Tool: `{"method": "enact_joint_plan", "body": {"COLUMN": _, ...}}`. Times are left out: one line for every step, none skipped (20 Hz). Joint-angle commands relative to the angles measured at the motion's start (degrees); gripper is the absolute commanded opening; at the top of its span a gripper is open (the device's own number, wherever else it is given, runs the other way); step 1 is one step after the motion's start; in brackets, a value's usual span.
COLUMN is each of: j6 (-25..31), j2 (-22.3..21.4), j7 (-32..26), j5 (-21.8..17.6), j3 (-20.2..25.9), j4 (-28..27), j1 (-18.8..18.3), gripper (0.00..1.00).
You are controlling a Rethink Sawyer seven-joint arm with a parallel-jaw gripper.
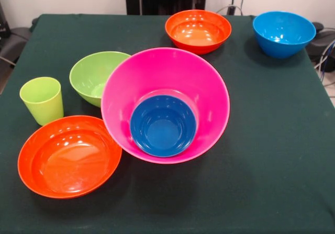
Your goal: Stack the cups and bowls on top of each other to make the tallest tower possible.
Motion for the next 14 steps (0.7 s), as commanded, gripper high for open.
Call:
{"method": "enact_joint_plan", "body": {"j6": -5.9, "j2": 13.7, "j7": 6.4, "j5": 0.8, "j3": 7.5, "j4": 3.9, "j1": -4.8, "gripper": 1.0}}
{"method": "enact_joint_plan", "body": {"j6": -6.4, "j2": 14.6, "j7": 6.4, "j5": 0.7, "j3": 7.9, "j4": 3.8, "j1": -5.1, "gripper": 1.0}}
{"method": "enact_joint_plan", "body": {"j6": -7.1, "j2": 15.5, "j7": 6.5, "j5": 0.5, "j3": 8.3, "j4": 3.7, "j1": -5.4, "gripper": 1.0}}
{"method": "enact_joint_plan", "body": {"j6": -7.7, "j2": 16.4, "j7": 6.5, "j5": 0.2, "j3": 8.7, "j4": 3.5, "j1": -5.6, "gripper": 1.0}}
{"method": "enact_joint_plan", "body": {"j6": -8.2, "j2": 16.8, "j7": 6.7, "j5": 0.1, "j3": 9.1, "j4": 3.7, "j1": -5.8, "gripper": 1.0}}
{"method": "enact_joint_plan", "body": {"j6": -8.7, "j2": 17.4, "j7": 6.9, "j5": 0.1, "j3": 9.2, "j4": 3.7, "j1": -5.7, "gripper": 1.0}}
{"method": "enact_joint_plan", "body": {"j6": -9.2, "j2": 17.8, "j7": 7.1, "j5": 0.0, "j3": 8.9, "j4": 3.5, "j1": -5.3, "gripper": 1.0}}
{"method": "enact_joint_plan", "body": {"j6": -9.5, "j2": 17.9, "j7": 7.4, "j5": 0.0, "j3": 8.7, "j4": 3.6, "j1": -5.0, "gripper": 1.0}}
{"method": "enact_joint_plan", "body": {"j6": -9.5, "j2": 17.9, "j7": 7.6, "j5": 0.2, "j3": 8.7, "j4": 3.6, "j1": -4.9, "gripper": 1.0}}
{"method": "enact_joint_plan", "body": {"j6": -9.5, "j2": 18.0, "j7": 7.8, "j5": 0.4, "j3": 8.6, "j4": 3.6, "j1": -4.7, "gripper": 1.0}}
{"method": "enact_joint_plan", "body": {"j6": -9.4, "j2": 17.9, "j7": 7.9, "j5": 0.6, "j3": 8.4, "j4": 3.6, "j1": -4.6, "gripper": 1.0}}
{"method": "enact_joint_plan", "body": {"j6": -9.7, "j2": 18.0, "j7": 8.2, "j5": 0.9, "j3": 8.3, "j4": 3.6, "j1": -4.3, "gripper": 1.0}}
{"method": "enact_joint_plan", "body": {"j6": -10.0, "j2": 18.5, "j7": 8.1, "j5": 0.8, "j3": 7.9, "j4": 3.1, "j1": -4.0, "gripper": 1.0}}
{"method": "enact_joint_plan", "body": {"j6": -10.2, "j2": 19.0, "j7": 8.1, "j5": 0.9, "j3": 7.9, "j4": 2.9, "j1": -3.9, "gripper": 1.0}}
